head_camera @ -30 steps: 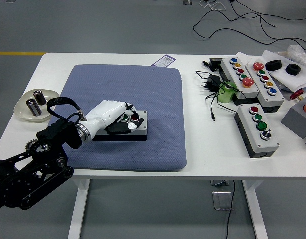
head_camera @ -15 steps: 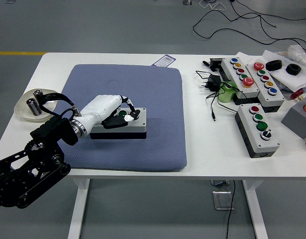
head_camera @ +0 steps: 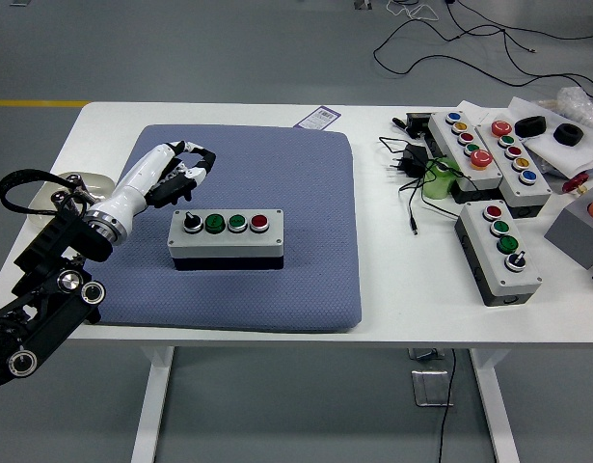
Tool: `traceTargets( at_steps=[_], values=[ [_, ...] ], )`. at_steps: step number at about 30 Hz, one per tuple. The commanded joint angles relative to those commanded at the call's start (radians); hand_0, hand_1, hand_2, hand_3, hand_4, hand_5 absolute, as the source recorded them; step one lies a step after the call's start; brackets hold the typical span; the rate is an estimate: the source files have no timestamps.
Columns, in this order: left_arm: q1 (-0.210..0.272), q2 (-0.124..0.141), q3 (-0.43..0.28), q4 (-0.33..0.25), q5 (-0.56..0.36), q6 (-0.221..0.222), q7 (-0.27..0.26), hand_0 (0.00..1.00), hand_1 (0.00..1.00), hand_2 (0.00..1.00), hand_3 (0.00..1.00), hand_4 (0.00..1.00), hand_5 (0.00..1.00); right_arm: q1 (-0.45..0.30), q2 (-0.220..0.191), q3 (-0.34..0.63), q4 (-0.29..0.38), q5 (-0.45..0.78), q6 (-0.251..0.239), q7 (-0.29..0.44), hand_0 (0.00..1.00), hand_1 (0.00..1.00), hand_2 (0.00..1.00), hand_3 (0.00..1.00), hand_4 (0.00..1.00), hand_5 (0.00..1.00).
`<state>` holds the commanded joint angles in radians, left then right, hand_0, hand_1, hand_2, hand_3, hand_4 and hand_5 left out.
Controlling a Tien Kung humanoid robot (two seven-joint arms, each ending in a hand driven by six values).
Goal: Pick up the button,place it on the desk,press the button,press the button
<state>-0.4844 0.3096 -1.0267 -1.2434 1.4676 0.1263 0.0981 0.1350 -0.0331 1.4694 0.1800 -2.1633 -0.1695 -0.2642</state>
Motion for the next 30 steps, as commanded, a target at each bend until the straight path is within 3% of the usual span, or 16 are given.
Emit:
traceTargets(
  at_steps=[1,2,8,9,13,19,30],
  values=[
    [0.01,-0.007,-0.015,0.003,-0.039,-0.013,-0.006,0.265,0.464,0.585,0.824,0.63,0.995,0.0,0.0,0.0,0.0,0.0,0.0,0.0,0.673,0.647,0.694,0.639,0.32,0.19],
    [0.019,-0.014,-0.026,0.004,-0.085,-0.02,-0.011,0.649,0.76,0.823,0.844,0.632,0.998,0.0,0.001,0.0,0.0,0.0,0.0,0.0,0.673,0.647,0.694,0.639,0.32,0.19],
    [0.065,-0.053,-0.093,0.004,-0.316,-0.031,-0.046,0.649,0.76,0.823,0.844,0.632,0.998,0.003,0.001,0.002,0.0,-0.003,0.0,0.001,0.673,0.647,0.694,0.639,0.32,0.19],
    [0.072,-0.059,-0.105,0.004,-0.351,-0.028,-0.052,0.729,0.815,0.867,0.841,0.627,0.998,0.003,0.0,0.003,0.0,-0.003,-0.001,0.001,0.673,0.647,0.694,0.639,0.32,0.19],
    [0.098,-0.076,-0.15,0.007,-0.457,-0.027,-0.068,0.729,0.815,0.867,0.841,0.627,0.998,0.004,0.0,0.003,0.0,-0.005,-0.001,0.002,0.673,0.647,0.694,0.639,0.32,0.19],
    [0.122,-0.087,-0.204,0.008,-0.492,-0.007,-0.092,0.719,0.806,0.858,0.837,0.627,0.998,0.006,0.0,0.004,0.0,-0.004,-0.001,0.002,0.673,0.647,0.693,0.639,0.32,0.189],
    [0.133,-0.086,-0.235,0.002,-0.488,0.017,-0.114,0.717,0.802,0.85,0.827,0.626,0.998,0.008,-0.001,0.012,0.0,-0.012,-0.002,0.002,0.673,0.647,0.693,0.639,0.32,0.189]
  ],
)
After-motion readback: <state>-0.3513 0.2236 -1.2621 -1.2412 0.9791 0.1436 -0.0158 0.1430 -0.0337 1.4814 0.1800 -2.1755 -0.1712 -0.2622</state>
